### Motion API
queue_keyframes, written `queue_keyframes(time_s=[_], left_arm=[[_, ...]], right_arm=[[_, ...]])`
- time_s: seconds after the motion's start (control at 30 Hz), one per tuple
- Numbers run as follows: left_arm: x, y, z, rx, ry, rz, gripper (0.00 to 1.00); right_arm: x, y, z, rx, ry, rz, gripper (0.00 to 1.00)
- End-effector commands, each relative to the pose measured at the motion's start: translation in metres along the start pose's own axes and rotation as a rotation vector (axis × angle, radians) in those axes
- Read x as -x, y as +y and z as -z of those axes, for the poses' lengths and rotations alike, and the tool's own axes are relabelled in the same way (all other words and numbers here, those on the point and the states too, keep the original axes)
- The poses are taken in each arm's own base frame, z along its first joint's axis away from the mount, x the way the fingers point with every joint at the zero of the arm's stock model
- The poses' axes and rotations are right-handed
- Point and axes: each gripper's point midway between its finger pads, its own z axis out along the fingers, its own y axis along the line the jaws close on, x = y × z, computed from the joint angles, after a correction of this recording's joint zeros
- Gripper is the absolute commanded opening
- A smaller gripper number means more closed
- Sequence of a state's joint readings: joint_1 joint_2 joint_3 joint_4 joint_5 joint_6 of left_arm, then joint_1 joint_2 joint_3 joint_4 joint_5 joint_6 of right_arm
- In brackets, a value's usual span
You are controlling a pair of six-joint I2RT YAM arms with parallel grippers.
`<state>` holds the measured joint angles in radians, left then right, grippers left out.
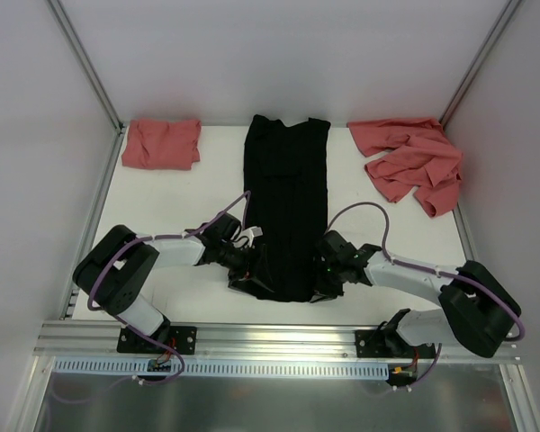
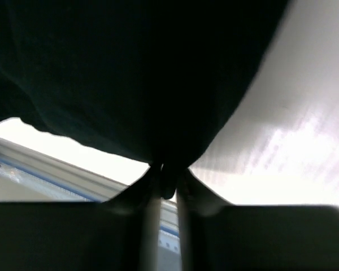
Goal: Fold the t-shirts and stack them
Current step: Grab the bottom of the folded rectangular tshirt with both arms
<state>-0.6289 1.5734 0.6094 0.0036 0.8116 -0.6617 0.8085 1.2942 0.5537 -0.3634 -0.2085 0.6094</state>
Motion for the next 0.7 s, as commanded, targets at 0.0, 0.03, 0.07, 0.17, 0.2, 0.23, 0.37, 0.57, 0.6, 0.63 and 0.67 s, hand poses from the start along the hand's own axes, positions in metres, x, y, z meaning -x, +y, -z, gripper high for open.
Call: queue_keyframes(time_s=[0.0, 0.03, 0.07, 0.17, 0.2, 0.23, 0.37, 0.57, 0.6, 0.63, 0.67], left_arm=[[-0.005, 0.018, 0.000, 0.080, -0.008, -0.036, 0.76], [-0.006, 0.017, -0.001, 0.072, 0.003, -0.038, 0.65], [-0.009, 0.015, -0.001, 0.056, 0.020, -0.038, 0.47], [-0.009, 0.019, 0.001, 0.085, 0.025, -0.034, 0.00], [-0.009, 0.017, 0.003, 0.090, 0.026, -0.034, 0.00], [-0.009, 0.017, 0.004, 0.100, 0.025, -0.040, 0.00], [-0.003, 0.013, 0.012, 0.142, 0.014, -0.082, 0.00], [-0.006, 0.007, 0.020, 0.162, 0.036, -0.082, 0.00], [-0.006, 0.005, 0.022, 0.159, 0.030, -0.090, 0.00], [-0.007, 0.004, 0.023, 0.158, 0.031, -0.090, 0.00], [-0.009, 0.002, 0.025, 0.158, 0.033, -0.087, 0.00]], right_arm=[[0.017, 0.009, -0.014, -0.003, -0.040, 0.049, 0.10], [0.019, 0.010, -0.014, -0.002, -0.039, 0.052, 0.06], [0.020, 0.012, -0.014, 0.000, -0.039, 0.054, 0.03], [0.022, 0.013, -0.010, -0.005, -0.047, 0.063, 0.01], [0.020, 0.011, -0.008, -0.015, -0.043, 0.064, 0.01], [0.021, 0.011, -0.005, -0.015, -0.046, 0.074, 0.01], [0.016, 0.003, 0.003, -0.037, -0.044, 0.083, 0.01], [0.006, -0.005, 0.015, -0.050, -0.031, 0.086, 0.00], [0.005, -0.006, 0.017, -0.054, -0.029, 0.094, 0.00], [0.004, -0.007, 0.020, -0.054, -0.029, 0.097, 0.01], [0.000, -0.010, 0.024, -0.060, -0.024, 0.099, 0.00]])
